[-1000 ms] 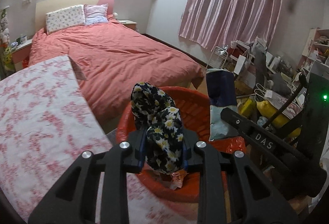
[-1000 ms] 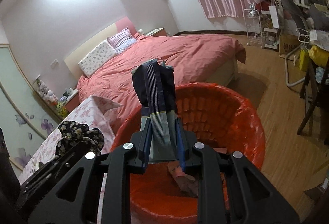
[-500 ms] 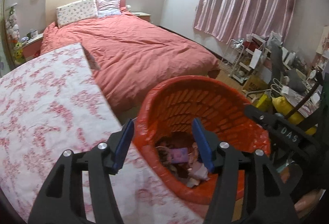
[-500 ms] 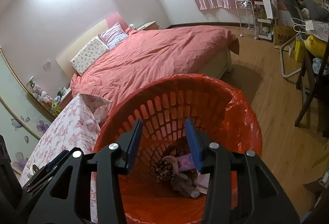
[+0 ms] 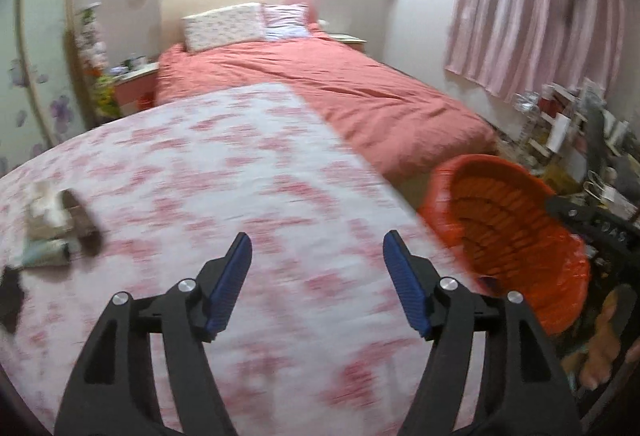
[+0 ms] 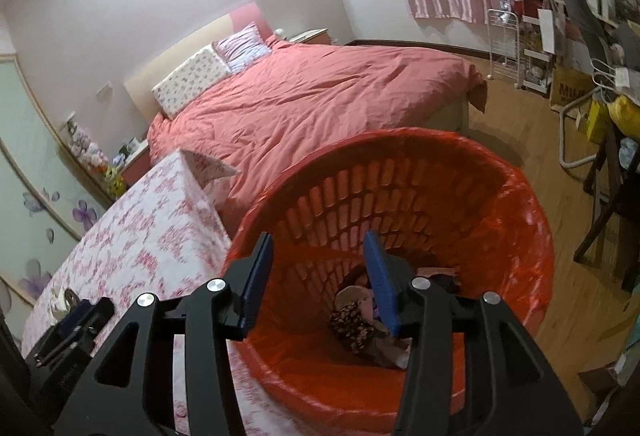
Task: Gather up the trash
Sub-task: 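Move both tools back over the bed toward the mesh pad and hairbrush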
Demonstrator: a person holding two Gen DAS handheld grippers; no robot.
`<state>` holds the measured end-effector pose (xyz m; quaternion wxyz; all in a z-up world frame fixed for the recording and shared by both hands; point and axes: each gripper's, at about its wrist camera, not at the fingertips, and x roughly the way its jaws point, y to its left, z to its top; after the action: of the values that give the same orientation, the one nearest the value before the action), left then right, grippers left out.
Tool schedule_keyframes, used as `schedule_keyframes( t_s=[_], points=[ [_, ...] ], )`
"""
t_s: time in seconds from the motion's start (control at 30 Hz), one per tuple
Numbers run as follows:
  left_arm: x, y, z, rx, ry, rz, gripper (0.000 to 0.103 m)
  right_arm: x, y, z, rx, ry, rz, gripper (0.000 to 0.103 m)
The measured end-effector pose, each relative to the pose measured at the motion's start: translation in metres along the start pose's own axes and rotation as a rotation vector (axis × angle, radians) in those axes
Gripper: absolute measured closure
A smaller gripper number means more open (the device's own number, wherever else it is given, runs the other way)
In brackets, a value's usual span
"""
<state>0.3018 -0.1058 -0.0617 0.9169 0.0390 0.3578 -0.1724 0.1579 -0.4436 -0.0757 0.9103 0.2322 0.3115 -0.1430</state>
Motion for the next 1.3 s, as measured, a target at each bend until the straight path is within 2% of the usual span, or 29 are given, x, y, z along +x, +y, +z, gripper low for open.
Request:
schedule_keyframes(
  t_s=[0.37,0.53,0.63,0.83,1.07,1.3],
  points=[
    [-0.051,0.180,-0.034,-0.221,0.021,0.345,0.033,0.004,0.078,-0.025,-0.167,0.086,0.060,0.054],
    [-0.076,0.250,-0.051,-0.332,0.031,0.443,0.030,0.006,0.116,-0.039,-0.247,0.117,0.106,0.052],
    [-0.081,0.273,-0.057,-0.368,0.045,0.466,0.029,0.009,0.144,-0.049,-0.297,0.141,0.135,0.052],
    [-0.080,0.302,-0.074,-0.418,0.081,0.455,0.029,0.018,0.201,-0.069,-0.397,0.190,0.215,0.052],
    [-0.079,0.312,-0.077,-0.445,0.074,0.422,0.029,0.035,0.286,-0.091,-0.541,0.242,0.354,0.052],
    [-0.078,0.320,-0.079,-0.476,0.082,0.398,0.029,0.068,0.341,-0.108,-0.607,0.319,0.385,0.052]
  ],
)
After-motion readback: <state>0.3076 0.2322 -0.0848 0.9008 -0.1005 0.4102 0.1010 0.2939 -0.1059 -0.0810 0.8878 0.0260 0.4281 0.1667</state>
